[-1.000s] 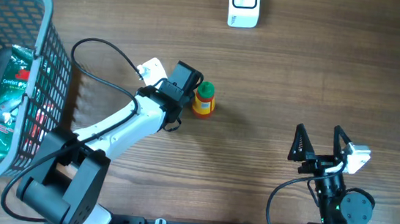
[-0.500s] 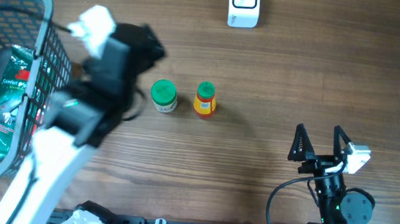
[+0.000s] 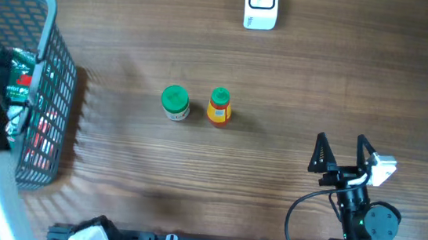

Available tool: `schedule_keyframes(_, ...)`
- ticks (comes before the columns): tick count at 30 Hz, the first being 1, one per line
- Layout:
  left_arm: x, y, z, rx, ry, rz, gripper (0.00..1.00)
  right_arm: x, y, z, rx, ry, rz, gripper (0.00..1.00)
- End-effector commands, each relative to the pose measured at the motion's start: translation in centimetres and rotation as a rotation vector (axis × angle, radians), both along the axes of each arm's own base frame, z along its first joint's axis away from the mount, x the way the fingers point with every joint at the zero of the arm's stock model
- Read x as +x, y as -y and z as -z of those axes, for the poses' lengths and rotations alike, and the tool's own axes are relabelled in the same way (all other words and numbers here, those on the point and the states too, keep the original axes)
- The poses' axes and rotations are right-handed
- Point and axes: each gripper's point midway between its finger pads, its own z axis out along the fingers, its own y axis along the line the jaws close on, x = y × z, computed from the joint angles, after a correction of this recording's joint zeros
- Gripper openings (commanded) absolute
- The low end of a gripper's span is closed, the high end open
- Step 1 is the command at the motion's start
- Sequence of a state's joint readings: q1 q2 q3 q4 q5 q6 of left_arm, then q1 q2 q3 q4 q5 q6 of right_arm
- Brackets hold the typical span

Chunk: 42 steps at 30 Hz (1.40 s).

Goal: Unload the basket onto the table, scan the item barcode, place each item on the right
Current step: 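Place the green-lidded jar on the table left of the bottle, then reach the left gripper into the basket and grasp the green glove pack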

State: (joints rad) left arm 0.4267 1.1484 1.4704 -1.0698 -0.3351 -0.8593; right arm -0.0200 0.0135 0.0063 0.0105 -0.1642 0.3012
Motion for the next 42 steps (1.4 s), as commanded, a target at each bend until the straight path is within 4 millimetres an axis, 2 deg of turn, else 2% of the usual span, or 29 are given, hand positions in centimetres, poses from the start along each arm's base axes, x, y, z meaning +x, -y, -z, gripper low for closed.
schedule_keyframes(1, 1.2, -1.9, 5.0, -0.176, -0.098, -0.029, 1.00, -0.1, -0.4, -0.1, -0.003, 0.008, -0.022, 1.00)
schedule_keyframes(9, 2.9, -2.8, 12.5, -0.309, -0.327, -0.039, 1.00, -0.1, -0.4, -0.1, -0.003, 0.008, -0.022, 1.00)
schedule_keyframes(15, 3.7, -2.4, 16.5, -0.408, -0.423, -0.022, 1.00, -0.1, -0.4, -0.1, -0.003, 0.008, -0.022, 1.00)
schedule_keyframes(23, 3.8, -1.6, 21.5, -0.438, -0.481, -0.006, 1.00, -0.1, -0.4, -0.1, -0.003, 0.008, -0.022, 1.00)
schedule_keyframes(32, 3.1, -0.8, 25.4, -0.446, -0.494, 0.004, 1.00, -0.1, -0.4, -0.1, -0.003, 0.008, -0.022, 1.00)
schedule_keyframes(37, 3.8, 0.0, 26.7, -0.428, -0.482, 0.035, 1.00, -0.1, -0.4, -0.1, -0.004, 0.008, -0.022, 1.00)
schedule_keyframes(42, 3.8, 0.2, 27.4, -0.479, -0.408, -0.104, 1.00, -0.1, -0.4, -0.1, -0.003, 0.008, -0.022, 1.00)
